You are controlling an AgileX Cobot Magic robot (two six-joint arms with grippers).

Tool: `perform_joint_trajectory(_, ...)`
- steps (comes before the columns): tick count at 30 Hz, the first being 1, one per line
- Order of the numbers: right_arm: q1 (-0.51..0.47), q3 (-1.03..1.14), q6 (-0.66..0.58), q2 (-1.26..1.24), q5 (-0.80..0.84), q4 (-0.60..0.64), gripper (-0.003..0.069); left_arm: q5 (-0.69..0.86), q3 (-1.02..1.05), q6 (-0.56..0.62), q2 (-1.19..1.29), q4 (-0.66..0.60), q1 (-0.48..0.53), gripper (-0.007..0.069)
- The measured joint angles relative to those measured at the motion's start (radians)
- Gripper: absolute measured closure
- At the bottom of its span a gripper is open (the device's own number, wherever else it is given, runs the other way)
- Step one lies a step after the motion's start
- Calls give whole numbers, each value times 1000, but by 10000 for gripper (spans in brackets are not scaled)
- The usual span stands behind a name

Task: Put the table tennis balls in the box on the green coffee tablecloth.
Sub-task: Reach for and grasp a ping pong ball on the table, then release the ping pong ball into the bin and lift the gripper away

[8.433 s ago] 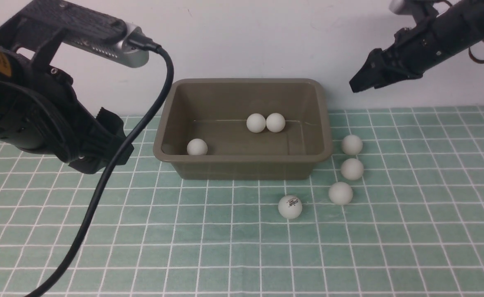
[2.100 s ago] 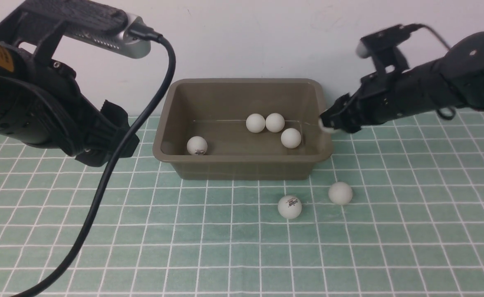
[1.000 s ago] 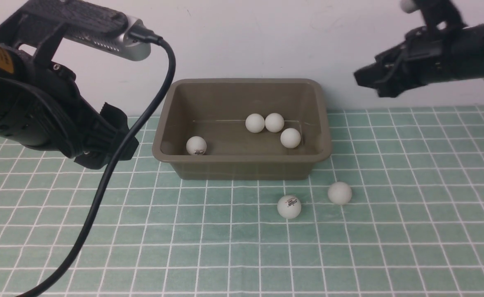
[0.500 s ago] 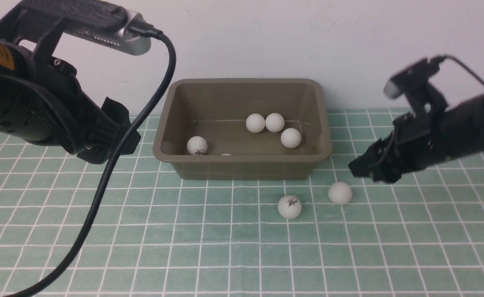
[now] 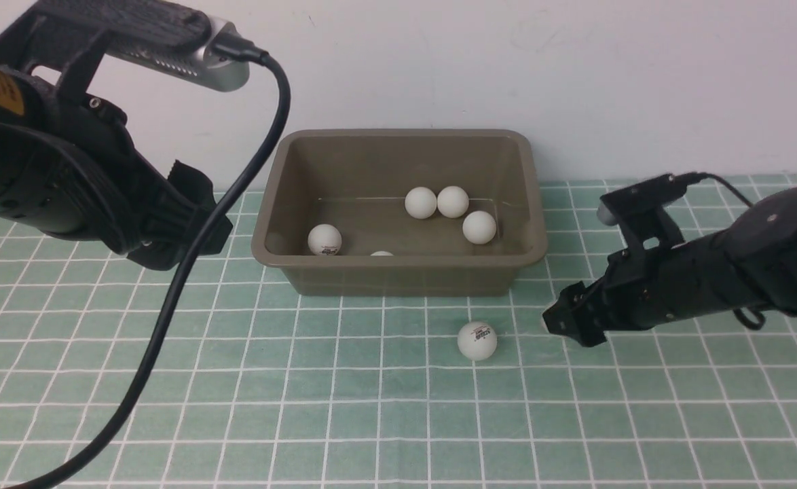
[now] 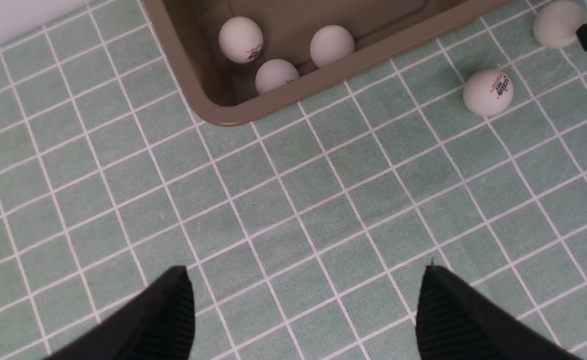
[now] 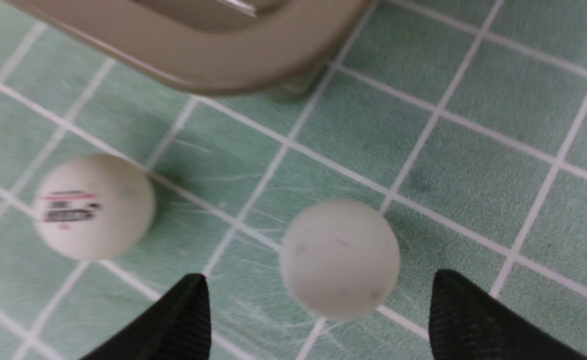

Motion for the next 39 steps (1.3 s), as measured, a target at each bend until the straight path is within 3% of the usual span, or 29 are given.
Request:
perform_joint_trajectory(9, 0, -43, -66, 116, -32, 60, 135, 0, 0, 0, 0, -10, 0, 92)
perform_joint_trajectory(13, 0, -46, -70, 128, -48, 87, 225, 0, 0, 0, 0, -19, 0, 92)
perform_joint_trajectory(15, 0, -48, -71, 123, -83, 90, 306, 0, 0, 0, 0, -21, 0, 92)
perform_joint_trajectory(22, -25, -67, -94, -22, -125, 88, 297, 0, 0, 0, 1, -22, 0, 92)
perform_joint_trajectory(26, -29, -147, -145, -71, -31, 101, 297, 0, 0, 1, 13, -24, 0, 92)
perform_joint_trajectory(32, -11, -402, -211, 21, 275, 240, 297, 0, 0, 6, 49, -35, 0, 92)
perform_joint_trajectory(39, -11, -551, -203, 179, 350, 244, 297, 0, 0, 23, 54, -90, 0, 92)
